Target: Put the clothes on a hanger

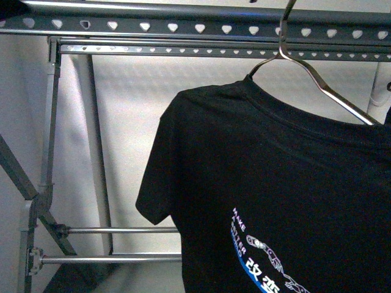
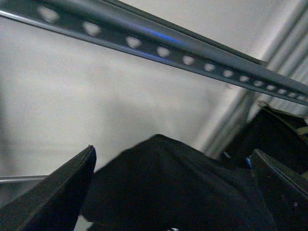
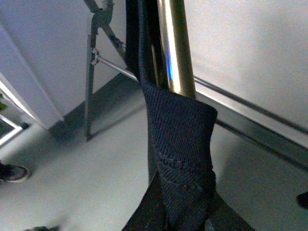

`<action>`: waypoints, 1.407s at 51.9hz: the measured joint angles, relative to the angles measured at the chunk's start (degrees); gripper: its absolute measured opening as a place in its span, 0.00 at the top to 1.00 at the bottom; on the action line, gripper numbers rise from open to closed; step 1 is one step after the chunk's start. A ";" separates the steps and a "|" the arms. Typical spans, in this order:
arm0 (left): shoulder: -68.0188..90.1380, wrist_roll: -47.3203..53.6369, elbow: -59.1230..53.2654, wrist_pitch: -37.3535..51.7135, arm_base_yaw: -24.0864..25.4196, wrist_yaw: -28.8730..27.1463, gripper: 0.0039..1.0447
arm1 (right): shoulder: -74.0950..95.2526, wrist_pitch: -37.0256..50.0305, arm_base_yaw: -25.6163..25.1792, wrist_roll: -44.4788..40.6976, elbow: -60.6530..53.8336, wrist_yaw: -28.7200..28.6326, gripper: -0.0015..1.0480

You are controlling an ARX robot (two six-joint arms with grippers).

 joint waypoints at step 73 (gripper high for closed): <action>-46.16 13.22 -54.75 6.47 5.25 0.11 0.97 | 26.01 -7.45 13.44 26.69 36.83 25.31 0.85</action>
